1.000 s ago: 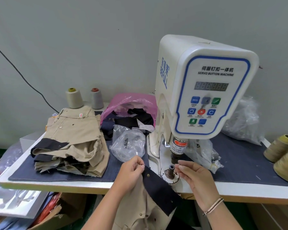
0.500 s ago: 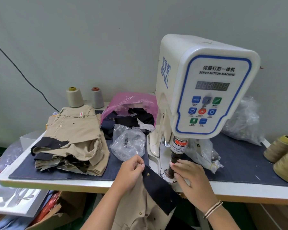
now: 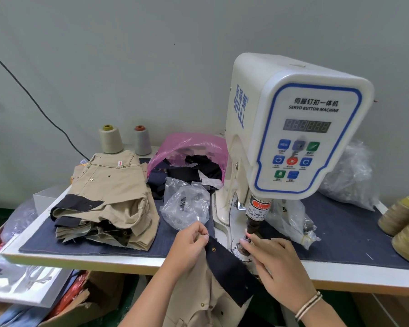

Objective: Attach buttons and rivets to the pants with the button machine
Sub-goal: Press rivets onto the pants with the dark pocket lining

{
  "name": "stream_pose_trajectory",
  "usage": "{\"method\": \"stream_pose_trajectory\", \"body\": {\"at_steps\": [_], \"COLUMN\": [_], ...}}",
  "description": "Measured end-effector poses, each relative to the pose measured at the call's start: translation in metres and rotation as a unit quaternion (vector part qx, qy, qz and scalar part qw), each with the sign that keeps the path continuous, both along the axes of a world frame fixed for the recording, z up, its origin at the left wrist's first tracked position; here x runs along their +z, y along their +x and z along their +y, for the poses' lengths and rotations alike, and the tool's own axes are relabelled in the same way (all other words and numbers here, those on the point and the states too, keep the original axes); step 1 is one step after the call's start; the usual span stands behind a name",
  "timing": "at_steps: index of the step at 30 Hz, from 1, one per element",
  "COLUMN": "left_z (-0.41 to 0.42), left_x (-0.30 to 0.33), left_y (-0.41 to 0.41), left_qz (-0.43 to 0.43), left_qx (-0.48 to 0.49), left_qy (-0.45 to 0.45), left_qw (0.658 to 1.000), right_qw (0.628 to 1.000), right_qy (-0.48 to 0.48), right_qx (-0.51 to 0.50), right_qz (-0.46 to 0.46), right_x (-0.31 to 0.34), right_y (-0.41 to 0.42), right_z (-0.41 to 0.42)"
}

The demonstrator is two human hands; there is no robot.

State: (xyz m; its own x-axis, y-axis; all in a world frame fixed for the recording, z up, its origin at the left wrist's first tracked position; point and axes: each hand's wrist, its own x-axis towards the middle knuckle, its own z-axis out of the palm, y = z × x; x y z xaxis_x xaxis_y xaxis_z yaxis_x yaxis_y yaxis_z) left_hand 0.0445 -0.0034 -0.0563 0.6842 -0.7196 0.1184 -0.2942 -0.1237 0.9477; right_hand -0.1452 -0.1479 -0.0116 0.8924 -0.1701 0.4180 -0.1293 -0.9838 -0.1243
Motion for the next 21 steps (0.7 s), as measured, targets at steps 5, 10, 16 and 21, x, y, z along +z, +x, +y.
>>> {"method": "stream_pose_trajectory", "body": {"at_steps": [5,10,16,21], "left_z": [0.0,0.002,0.001,0.0], "left_x": [0.002,0.003,0.003,0.008], "left_y": [-0.001,-0.001,-0.001,-0.003], "left_qz": [0.005,0.017,0.02,-0.017], "left_qx": [0.0,-0.004,-0.007,0.034], "left_qy": [-0.001,-0.004,-0.009,0.018], "left_qw": [1.0,1.0,1.0,0.999], "right_qw": [1.0,0.997,0.976,0.961], "right_qy": [-0.009,-0.036,0.09,0.18], "right_qx": [-0.017,-0.052,0.05,0.102], "right_qz": [0.007,-0.052,-0.194,-0.182], "right_x": [-0.005,-0.005,-0.004,0.041], "right_y": [-0.002,0.0,0.014,0.114], "right_z": [0.006,0.014,0.06,0.085]}}
